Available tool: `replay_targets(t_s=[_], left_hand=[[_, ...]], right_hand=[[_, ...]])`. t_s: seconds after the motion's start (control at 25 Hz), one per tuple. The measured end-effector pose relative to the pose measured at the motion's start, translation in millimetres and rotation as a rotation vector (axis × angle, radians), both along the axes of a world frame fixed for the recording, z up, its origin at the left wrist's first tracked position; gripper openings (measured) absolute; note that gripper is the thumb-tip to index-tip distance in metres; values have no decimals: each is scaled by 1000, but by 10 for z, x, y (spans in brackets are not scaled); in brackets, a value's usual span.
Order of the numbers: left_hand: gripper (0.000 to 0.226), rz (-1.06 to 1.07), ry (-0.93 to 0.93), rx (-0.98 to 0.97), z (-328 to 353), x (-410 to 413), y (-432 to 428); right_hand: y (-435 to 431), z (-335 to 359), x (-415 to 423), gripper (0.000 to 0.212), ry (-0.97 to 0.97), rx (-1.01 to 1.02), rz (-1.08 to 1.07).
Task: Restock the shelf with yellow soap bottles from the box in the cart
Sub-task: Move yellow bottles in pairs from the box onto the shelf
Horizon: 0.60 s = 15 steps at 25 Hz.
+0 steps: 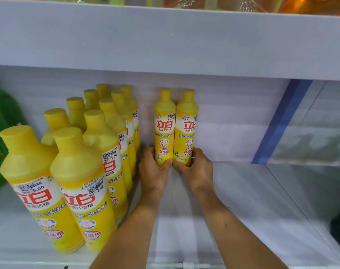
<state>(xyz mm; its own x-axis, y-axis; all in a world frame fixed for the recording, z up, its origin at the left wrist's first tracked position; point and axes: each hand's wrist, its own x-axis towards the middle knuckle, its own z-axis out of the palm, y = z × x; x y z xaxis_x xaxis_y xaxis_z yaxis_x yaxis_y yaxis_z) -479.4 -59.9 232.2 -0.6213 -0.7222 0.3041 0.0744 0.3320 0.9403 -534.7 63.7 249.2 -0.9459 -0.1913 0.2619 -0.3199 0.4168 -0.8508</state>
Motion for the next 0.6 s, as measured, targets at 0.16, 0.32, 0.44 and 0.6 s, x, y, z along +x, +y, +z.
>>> replay_targets(t_s=[0.16, 0.32, 0.44, 0.6], left_hand=[[55, 2, -5, -5, 4, -5, 9], [55, -19, -30, 19, 57, 80, 0], [56, -80, -129, -69, 131, 243, 29], [58, -139, -442, -383, 370, 434, 99]], right_hand=[[6, -19, -16, 66, 1, 12, 0], [35, 13, 54, 70, -7, 30, 18], [157, 122, 229, 53, -24, 27, 68], [425, 427, 471, 56, 34, 274, 160]])
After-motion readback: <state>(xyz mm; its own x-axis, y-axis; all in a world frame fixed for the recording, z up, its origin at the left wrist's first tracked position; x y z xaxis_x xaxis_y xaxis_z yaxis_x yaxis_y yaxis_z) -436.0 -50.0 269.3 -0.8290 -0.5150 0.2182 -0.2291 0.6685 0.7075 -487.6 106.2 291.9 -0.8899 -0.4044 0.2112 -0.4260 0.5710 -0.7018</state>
